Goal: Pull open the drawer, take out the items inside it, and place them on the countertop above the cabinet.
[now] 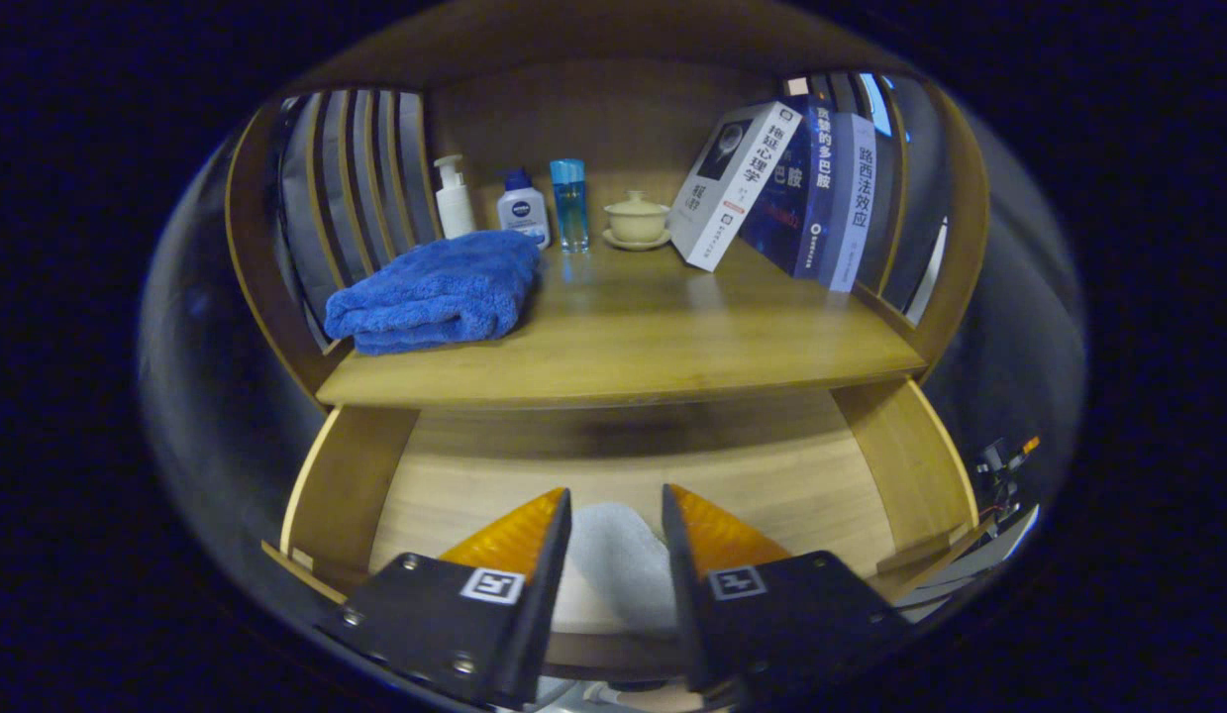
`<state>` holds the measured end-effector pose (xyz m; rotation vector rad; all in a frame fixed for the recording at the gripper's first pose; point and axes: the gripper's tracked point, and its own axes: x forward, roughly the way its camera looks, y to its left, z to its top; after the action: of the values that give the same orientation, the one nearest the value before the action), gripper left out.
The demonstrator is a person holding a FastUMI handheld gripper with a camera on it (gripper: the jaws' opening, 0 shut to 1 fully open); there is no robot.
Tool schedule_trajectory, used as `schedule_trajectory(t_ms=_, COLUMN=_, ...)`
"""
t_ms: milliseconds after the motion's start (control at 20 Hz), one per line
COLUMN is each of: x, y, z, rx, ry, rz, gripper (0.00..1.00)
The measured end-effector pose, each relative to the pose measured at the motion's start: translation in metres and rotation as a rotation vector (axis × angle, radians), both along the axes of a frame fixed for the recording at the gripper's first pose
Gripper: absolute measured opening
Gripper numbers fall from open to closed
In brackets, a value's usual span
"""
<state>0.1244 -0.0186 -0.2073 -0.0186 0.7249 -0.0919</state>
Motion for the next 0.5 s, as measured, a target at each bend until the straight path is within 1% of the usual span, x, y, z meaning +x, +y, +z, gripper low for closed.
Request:
schedule_trajectory(t_ms=150, x=0.0, y=-0.005, z=-0.01, rx=0.06, ry=0.01, rz=0.07, gripper=0.81)
schedule_trajectory(t_ms=300, x=0.0, y=-0.005, z=-0.026, rx=0.124, ry=0.052, rz=0.144, gripper=0.82)
schedule_trajectory(t_ms=400, x=0.001, y=-0.001, z=-0.037, rx=0.171, ry=0.068, rz=0.176, gripper=0.82)
schedule_trajectory(t_ms=500, x=-0.002, y=0.002, z=-0.049, rx=0.211, ry=0.105, rz=0.191, gripper=0.82)
